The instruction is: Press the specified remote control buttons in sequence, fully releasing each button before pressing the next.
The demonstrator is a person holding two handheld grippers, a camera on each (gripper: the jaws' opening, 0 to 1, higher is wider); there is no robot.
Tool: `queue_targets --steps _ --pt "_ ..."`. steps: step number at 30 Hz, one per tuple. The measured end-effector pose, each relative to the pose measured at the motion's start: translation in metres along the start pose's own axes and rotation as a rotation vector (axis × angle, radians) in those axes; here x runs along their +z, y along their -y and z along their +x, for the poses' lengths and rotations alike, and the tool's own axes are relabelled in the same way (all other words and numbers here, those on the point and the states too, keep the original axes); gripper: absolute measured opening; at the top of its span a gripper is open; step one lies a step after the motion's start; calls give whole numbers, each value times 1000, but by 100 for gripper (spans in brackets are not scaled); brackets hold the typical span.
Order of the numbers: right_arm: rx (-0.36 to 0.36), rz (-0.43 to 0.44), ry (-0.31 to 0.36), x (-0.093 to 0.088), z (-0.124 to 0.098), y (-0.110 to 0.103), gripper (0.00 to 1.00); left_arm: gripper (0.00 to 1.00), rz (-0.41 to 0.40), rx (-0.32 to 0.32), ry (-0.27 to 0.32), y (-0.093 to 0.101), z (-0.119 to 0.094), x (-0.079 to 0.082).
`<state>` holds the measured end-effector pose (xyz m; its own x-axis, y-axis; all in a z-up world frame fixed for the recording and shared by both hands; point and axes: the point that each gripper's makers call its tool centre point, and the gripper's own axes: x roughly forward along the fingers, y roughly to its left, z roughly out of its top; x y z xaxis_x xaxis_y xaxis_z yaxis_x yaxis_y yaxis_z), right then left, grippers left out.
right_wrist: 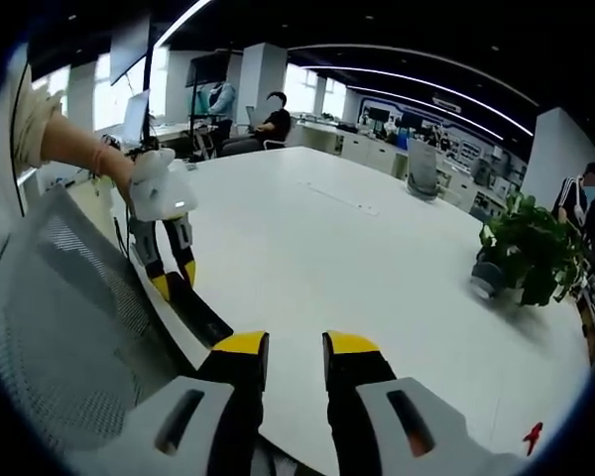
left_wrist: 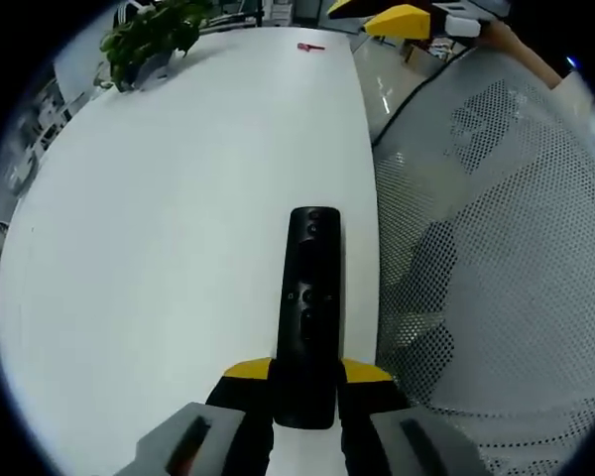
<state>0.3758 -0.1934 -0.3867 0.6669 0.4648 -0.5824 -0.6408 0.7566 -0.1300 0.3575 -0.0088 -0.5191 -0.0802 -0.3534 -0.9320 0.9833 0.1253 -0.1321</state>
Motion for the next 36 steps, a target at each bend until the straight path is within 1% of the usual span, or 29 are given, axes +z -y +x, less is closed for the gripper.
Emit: queue_targets --steps 2,6,9,15,17,19,21,23,25,26,27,29,30,32,34,36 --pt "6 -1 -3 -1 1 -1 22 24 5 8 6 0 0 0" --pt "27 5 -11 -2 2 -4 22 24 53 31 13 0 0 -1" --pt "41 5 -14 -2 3 -7 22 24 45 50 52 -1 -1 -1" --pt "77 9 -33 -4 5 -13 22 24 60 85 110 0 0 -3" --pt "82 1 -39 -4 6 -15 21 24 105 106 131 0 0 -2" --pt "94 3 -51 -5 6 -17 21 24 87 104 142 1 0 -3" --pt "112 -1 -66 -6 8 -20 21 24 95 104 161 0 -1 -3" --pt "150 -4 -90 -7 10 -28 20 24 99 103 177 1 -1 -3" --pt "223 -17 -122 -10 12 -41 18 24 104 103 192 1 -1 -3" --pt "246 -57 -146 -12 14 -44 18 24 105 104 197 1 -1 -3" --pt "250 -87 -163 -13 17 -45 16 24 111 104 202 1 -1 -3" --pt "247 -185 -211 -17 23 -45 14 24 113 102 206 0 -1 -2" --pt "261 -208 -225 -18 24 -47 13 24 119 101 206 0 0 -2" --pt "287 -234 -240 -18 29 -51 11 24 129 97 207 0 0 -2" --pt "317 -232 -248 -18 38 -54 8 24 136 94 206 0 0 -3" --pt "364 -232 -258 -19 47 -61 4 24 138 93 204 0 0 -3"
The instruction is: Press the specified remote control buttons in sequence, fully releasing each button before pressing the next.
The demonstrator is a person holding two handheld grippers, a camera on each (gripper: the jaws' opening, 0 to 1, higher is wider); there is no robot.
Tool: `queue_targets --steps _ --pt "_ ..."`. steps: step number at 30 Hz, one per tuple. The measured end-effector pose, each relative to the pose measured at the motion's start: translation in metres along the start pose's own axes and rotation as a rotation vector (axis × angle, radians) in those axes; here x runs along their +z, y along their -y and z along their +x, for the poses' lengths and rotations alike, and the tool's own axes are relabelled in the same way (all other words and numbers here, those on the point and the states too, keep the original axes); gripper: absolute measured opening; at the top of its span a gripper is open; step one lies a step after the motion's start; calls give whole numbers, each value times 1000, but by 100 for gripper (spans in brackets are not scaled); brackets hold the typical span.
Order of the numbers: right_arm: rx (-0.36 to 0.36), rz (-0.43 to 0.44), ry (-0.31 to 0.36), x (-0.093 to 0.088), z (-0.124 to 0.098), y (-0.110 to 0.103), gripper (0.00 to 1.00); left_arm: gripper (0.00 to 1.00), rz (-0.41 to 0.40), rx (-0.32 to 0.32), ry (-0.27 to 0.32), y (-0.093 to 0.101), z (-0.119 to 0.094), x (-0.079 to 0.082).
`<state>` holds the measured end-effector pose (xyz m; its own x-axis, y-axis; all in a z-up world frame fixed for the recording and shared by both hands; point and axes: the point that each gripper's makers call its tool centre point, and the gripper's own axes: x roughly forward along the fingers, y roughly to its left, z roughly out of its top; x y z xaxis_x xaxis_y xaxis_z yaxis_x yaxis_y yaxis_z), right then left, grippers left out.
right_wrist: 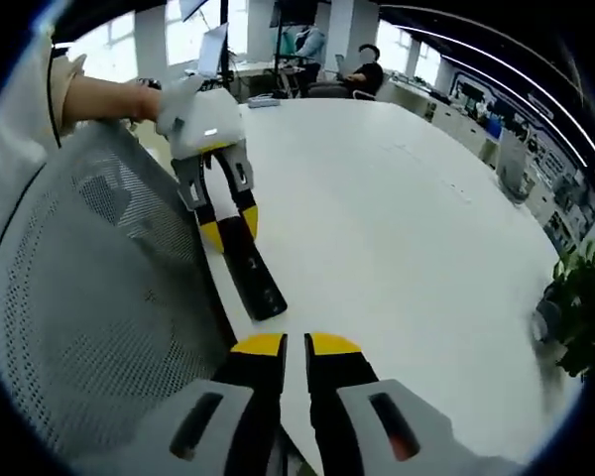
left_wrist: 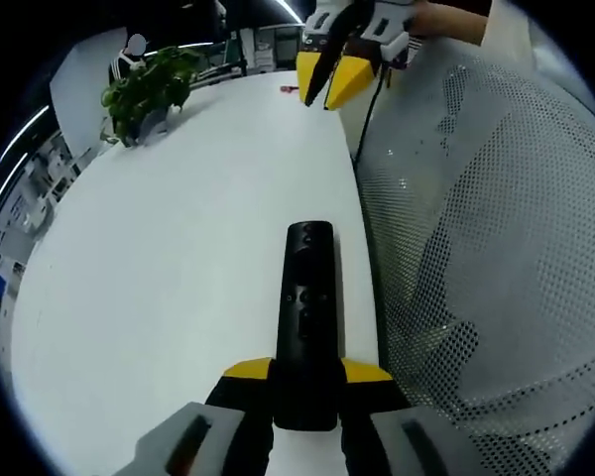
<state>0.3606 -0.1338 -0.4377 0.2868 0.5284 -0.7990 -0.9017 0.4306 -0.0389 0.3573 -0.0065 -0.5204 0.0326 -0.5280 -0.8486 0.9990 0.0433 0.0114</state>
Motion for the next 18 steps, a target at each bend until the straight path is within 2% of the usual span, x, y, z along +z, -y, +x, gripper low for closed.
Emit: queue_targets --steps 2,9,13,18 --pt "51 -26 -27 1 12 -4 0 24 -1 -1 -1 0 0 0" --pt "146 -64 -100 1 49 -13 0 24 -10 -4 -6 -1 0 0" --pt "170 -81 -154 -7 68 -16 0 24 -13 -6 -5 -1 0 0" --pt "185 -90 -185 -12 81 -19 0 24 -19 -8 -3 -1 1 0"
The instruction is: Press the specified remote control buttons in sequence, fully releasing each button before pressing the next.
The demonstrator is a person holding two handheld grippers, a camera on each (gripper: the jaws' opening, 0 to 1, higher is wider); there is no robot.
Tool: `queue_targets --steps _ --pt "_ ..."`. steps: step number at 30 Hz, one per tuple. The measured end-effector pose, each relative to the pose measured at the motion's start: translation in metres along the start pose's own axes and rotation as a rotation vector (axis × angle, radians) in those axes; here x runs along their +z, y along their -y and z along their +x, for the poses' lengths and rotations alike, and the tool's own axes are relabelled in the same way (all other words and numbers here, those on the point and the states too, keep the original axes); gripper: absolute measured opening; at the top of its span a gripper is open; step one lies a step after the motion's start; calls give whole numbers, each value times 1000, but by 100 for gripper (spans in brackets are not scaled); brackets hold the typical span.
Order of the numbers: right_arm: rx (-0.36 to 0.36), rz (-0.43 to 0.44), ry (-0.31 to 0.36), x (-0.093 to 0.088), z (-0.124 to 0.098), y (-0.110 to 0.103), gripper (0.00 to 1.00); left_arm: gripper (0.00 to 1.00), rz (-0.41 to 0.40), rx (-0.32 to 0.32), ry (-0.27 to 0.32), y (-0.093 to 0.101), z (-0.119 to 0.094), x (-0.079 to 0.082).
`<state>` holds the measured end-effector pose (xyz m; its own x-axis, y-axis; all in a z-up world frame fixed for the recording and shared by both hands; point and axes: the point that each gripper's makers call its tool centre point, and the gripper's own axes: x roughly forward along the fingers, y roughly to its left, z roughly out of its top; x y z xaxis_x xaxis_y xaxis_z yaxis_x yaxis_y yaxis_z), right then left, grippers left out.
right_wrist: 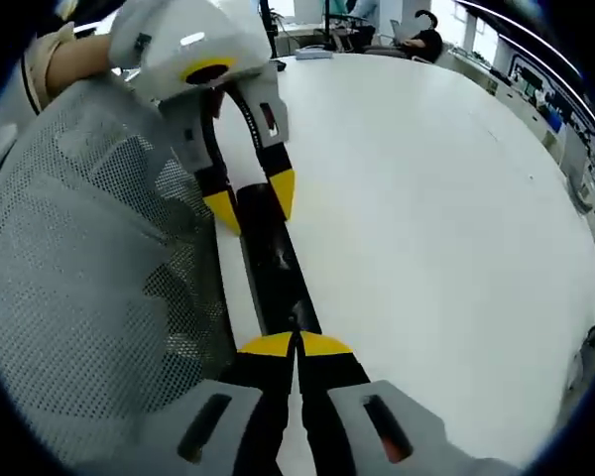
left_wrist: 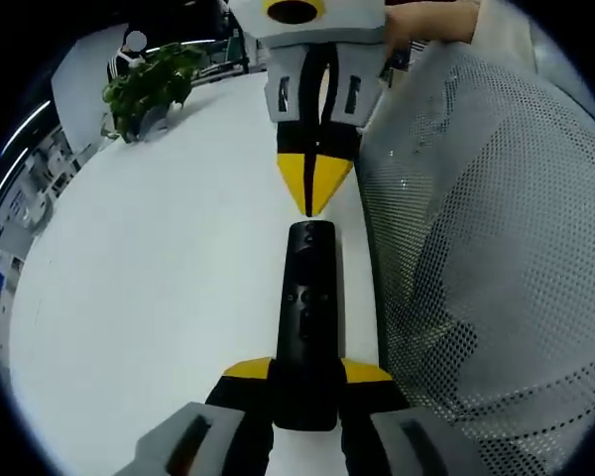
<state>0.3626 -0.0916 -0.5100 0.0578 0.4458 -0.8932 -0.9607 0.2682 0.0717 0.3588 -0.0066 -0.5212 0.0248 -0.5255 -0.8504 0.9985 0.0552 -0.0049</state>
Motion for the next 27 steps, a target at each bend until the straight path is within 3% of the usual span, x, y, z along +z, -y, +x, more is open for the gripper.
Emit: queue_targets --steps 2,7,8,11,14,21,22,24,27 --pt "-7 -26 -22 -5 5 -1 0 24 -3 0 2 0 0 0" --pt "-7 -34 6 -3 2 0 0 24 0 -1 2 0 1 0" --pt "-10 -94 16 -2 2 0 0 24 0 -1 -1 0 1 0" --pt "-32 -157 7 -2 3 -1 0 24 3 -1 -4 0 1 0" --pt "-66 -392 -44 -1 4 -4 0 24 -3 -2 -2 0 1 1" --pt "-115 -607 -83 4 6 -9 0 24 14 0 -7 0 1 2" --pt "-109 -570 -93 3 5 -8 0 24 13 0 -9 0 1 2" --pt "-74 -387 -49 2 5 -7 0 24 2 -1 -20 0 2 2" --pt "-24 -226 39 3 4 -4 0 24 -14 3 -17 0 2 1"
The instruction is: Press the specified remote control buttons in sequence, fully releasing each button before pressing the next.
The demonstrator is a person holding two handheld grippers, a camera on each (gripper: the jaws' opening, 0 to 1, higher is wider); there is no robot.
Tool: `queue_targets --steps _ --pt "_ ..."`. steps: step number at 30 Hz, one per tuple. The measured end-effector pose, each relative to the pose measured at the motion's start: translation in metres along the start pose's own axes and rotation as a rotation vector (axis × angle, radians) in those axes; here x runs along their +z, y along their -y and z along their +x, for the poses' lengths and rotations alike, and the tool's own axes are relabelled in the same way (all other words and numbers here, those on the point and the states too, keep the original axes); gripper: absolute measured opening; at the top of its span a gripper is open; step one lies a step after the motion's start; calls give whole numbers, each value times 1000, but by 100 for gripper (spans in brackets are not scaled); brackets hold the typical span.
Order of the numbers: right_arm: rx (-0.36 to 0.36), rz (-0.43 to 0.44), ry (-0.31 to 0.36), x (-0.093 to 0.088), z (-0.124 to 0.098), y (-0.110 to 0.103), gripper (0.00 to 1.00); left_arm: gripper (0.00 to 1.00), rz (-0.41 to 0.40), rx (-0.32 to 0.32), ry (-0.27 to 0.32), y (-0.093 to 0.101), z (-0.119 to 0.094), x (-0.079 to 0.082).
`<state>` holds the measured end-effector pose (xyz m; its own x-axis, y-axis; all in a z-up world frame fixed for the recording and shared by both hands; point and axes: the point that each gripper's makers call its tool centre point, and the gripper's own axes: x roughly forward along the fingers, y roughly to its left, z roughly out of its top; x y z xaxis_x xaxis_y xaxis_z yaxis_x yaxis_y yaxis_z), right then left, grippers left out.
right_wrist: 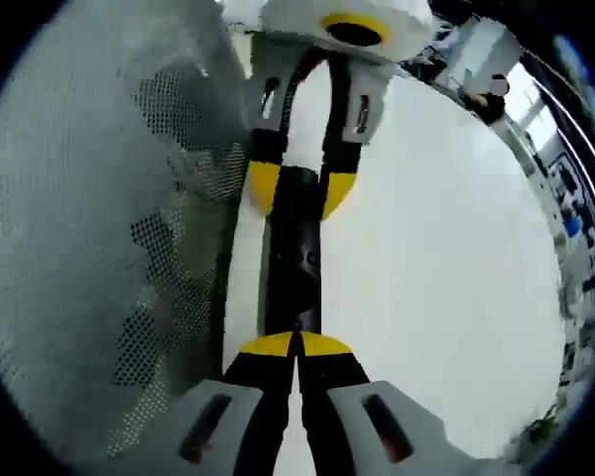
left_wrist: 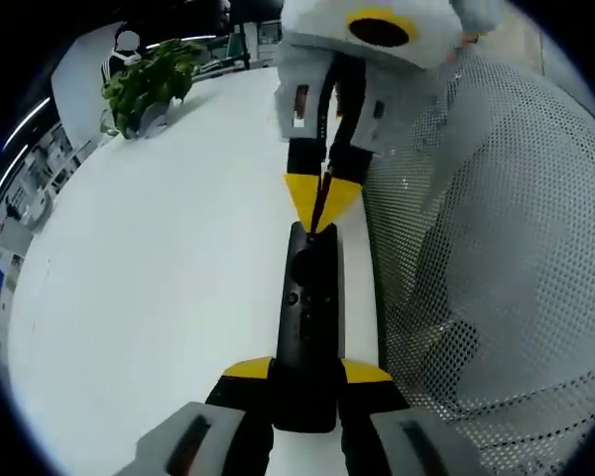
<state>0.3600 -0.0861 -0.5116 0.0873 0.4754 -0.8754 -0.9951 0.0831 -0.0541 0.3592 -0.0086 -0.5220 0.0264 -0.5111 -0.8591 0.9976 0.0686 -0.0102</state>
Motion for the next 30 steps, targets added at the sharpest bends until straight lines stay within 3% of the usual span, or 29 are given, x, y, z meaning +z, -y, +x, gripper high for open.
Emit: queue_targets --steps 3,5,7,8,9,13,19,25,30 --pt "75 269 115 -1 -1 4 0 24 -2 -1 5 0 0 0" --pt "98 321 163 2 1 4 0 24 -3 -2 3 0 0 0" --pt "141 256 171 8 4 -6 0 24 1 -2 -3 0 0 0" --pt "85 157 117 4 5 1 0 24 2 -2 -2 0 0 0" --pt "71 119 100 3 6 1 0 24 1 -2 -1 0 0 0" --pt "45 62 57 5 8 -4 0 24 -2 -3 1 0 0 0" --pt "17 19 33 7 6 -6 0 24 -7 -1 1 0 0 0" --pt "3 57 22 3 4 -1 0 24 -8 -2 1 0 0 0" --pt "-6 7 -3 3 4 -1 0 24 -10 -3 2 0 -1 0"
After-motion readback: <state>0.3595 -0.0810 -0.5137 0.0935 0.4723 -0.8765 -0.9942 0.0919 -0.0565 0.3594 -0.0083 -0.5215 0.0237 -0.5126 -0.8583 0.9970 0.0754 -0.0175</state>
